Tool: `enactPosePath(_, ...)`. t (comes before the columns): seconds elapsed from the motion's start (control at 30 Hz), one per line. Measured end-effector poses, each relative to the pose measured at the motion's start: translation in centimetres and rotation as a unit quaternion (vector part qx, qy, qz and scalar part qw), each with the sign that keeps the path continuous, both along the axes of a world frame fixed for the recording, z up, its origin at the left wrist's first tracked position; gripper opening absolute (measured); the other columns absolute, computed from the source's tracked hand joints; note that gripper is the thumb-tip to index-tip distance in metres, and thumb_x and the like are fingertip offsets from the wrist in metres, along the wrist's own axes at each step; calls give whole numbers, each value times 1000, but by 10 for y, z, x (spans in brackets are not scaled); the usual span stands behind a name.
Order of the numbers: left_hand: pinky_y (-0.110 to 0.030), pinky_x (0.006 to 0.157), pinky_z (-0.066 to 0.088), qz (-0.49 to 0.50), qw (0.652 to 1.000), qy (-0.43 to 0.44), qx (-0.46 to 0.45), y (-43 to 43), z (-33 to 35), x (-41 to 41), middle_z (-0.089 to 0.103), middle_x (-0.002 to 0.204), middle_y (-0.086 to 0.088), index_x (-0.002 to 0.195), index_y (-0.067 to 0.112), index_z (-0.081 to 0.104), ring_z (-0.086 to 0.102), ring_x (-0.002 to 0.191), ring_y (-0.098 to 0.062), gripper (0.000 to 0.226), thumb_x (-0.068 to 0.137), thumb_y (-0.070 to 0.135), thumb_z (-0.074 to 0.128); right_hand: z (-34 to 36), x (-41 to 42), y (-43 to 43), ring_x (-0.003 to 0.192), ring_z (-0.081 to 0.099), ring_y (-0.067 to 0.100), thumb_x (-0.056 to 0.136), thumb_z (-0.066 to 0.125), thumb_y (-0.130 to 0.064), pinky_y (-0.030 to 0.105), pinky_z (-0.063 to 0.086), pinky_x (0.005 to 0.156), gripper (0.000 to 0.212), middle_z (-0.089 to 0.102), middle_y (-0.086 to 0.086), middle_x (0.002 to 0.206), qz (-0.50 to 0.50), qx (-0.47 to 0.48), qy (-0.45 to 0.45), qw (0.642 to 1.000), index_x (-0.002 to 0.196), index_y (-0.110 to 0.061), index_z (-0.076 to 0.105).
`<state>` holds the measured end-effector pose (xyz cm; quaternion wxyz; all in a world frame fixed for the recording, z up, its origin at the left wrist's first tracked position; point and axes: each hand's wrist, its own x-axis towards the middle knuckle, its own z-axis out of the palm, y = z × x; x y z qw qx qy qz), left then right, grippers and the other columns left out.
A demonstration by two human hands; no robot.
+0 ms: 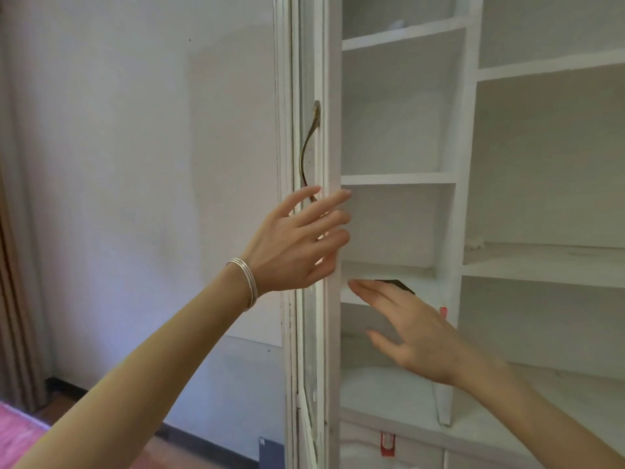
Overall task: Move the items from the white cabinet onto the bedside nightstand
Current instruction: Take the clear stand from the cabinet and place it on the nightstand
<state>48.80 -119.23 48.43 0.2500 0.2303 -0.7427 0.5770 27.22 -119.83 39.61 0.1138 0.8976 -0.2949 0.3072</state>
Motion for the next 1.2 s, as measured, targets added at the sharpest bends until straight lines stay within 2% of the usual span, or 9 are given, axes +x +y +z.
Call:
enactPosePath(0.1,-43,100,38,-8,1000,29,-1,8,-5,16,66,100,-9,84,10,65,44,128,-27,21,88,16,46,-4,0,-5,126,27,0,82,32,-47,7,10,102,65,36,-6,144,-13,-1,8,1000,142,-23,28)
enactPosePath(0.23,-40,95,38,-4,998,65,-3,20,-8,43,66,97,-9,82,8,65,46,126,-26,18,85,16,49,-3,7,-8,123,34,5,82,31,-47,20,23,101,65,40,-4,142,-18,-16,13,1000,141,-21,32)
enactPosePath(0.4,-40,95,37,55,994,94,-9,33,-12,80,65,99,-9,84,9,65,46,126,-25,17,83,19,52,-5,22,-12,120,44,12,84,35,-47,25,30,97,62,46,-1,137,-29,-51,18,998,138,-18,39)
enactPosePath(0.57,-41,96,37,104,986,133,1,38,-18,121,64,102,-8,85,9,64,46,126,-26,16,82,18,51,-8,32,-12,122,45,14,84,35,-48,36,39,99,63,45,-2,139,-31,-53,22,998,140,-18,36)
enactPosePath(0.67,-43,101,33,134,981,139,9,40,-19,139,63,106,-7,87,11,64,43,129,-25,17,83,20,50,-9,37,-12,123,44,13,85,41,-45,36,40,99,61,43,-3,140,-37,-52,21,998,140,-20,34)
enactPosePath(1.0,-53,108,26,117,978,171,9,41,-30,114,63,98,-10,84,9,64,48,122,-31,22,80,26,50,-14,20,-3,119,44,12,82,36,-48,30,35,95,64,47,-1,136,-84,-46,27,995,138,-17,38)
enactPosePath(1.2,-50,112,21,89,978,168,80,24,-55,58,63,97,-9,92,11,63,50,118,-31,24,82,27,49,-17,-22,-20,118,49,17,81,41,-46,36,38,93,63,48,1,135,-129,-30,25,991,136,-16,40)
